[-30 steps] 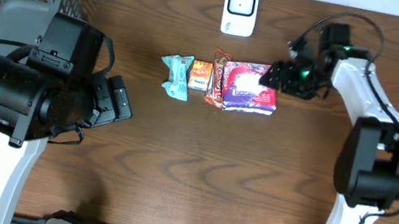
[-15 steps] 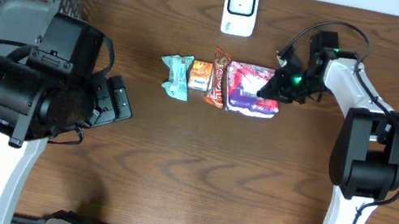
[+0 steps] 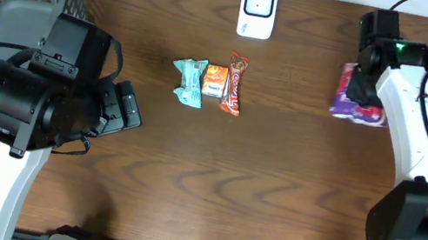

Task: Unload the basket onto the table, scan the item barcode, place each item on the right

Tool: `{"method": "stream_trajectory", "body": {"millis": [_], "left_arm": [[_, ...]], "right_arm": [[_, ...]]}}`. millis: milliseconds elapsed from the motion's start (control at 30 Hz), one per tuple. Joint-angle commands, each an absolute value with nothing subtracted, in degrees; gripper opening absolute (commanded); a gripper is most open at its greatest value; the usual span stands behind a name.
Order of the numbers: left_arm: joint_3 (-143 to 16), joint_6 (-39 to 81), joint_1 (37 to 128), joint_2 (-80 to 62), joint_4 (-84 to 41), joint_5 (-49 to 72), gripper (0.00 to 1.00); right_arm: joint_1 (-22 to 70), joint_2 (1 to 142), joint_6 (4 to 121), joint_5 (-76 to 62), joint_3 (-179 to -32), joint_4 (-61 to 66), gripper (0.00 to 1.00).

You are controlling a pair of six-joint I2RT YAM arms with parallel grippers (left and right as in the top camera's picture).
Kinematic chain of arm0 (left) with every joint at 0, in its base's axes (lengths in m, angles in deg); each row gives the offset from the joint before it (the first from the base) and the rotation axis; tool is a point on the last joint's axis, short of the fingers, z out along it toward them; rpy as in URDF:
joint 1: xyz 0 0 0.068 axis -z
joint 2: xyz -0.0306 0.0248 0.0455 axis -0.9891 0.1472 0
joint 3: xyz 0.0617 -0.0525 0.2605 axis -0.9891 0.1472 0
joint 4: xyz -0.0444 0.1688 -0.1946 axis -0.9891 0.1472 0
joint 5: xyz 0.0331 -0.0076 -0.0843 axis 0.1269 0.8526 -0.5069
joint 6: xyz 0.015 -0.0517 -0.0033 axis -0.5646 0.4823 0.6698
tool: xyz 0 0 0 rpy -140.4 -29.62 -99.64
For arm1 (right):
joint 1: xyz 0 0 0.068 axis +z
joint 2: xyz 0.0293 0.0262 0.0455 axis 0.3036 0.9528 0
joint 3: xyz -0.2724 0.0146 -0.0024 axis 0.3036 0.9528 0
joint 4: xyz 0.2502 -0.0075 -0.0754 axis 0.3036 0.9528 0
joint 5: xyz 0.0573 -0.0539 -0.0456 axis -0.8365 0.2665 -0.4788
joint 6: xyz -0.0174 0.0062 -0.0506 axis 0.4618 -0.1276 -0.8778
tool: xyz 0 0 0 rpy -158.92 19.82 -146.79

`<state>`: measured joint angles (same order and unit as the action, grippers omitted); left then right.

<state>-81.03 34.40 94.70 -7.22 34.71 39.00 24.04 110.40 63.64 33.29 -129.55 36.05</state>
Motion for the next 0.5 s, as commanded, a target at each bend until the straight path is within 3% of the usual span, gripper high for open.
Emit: {"method": "stream_trajectory", "body": {"millis": [0,300,433,467], "left_arm": [[-81.07,34.86,94.46,-7.01,34.82,39.7,0.98],[-81.07,34.86,94.46,-7.01,34.82,39.7,0.98],[-81.07,34.86,94.46,-7.01,34.82,39.7,0.98],[-81.07,34.86,94.46,-7.01,34.82,39.7,0.98]], "right_arm": [[24.79,113.97,65.87,48.09,-128.19,36.18,0.01],[28.0,122.08,62.05,48.33,-128.17,34.83,0.02],[32.18,123.45,62.05,44.53,-128.17,34.15,0.11],[33.14,123.45,62.05,43.04,-128.17,33.91,0.19]]}}
